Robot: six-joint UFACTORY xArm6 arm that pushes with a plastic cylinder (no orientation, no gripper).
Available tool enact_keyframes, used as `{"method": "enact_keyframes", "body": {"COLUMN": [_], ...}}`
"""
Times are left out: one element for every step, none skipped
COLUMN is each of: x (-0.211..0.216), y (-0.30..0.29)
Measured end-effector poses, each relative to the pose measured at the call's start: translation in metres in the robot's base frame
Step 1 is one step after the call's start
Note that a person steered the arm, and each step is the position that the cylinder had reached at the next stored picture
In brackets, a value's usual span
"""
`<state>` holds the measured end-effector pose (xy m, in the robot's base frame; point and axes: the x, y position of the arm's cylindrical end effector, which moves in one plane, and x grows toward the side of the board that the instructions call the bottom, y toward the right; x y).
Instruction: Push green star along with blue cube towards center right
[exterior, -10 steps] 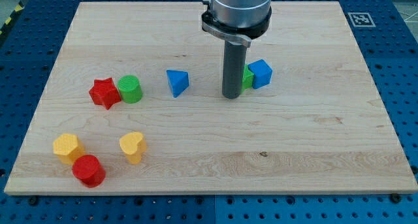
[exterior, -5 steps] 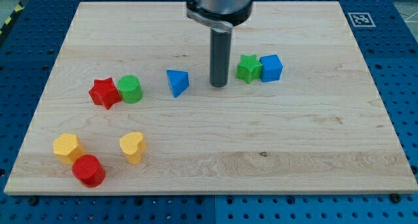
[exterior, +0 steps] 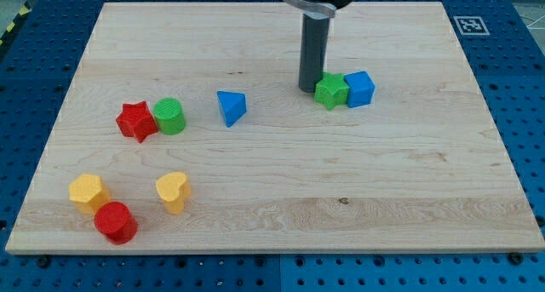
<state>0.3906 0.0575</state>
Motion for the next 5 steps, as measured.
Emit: {"method": "enact_keyframes", "body": {"x": [0.000, 0.000, 0.000, 0.002, 0.005], "y": [0.017, 0.035, 0.051, 0.052, 0.057]}}
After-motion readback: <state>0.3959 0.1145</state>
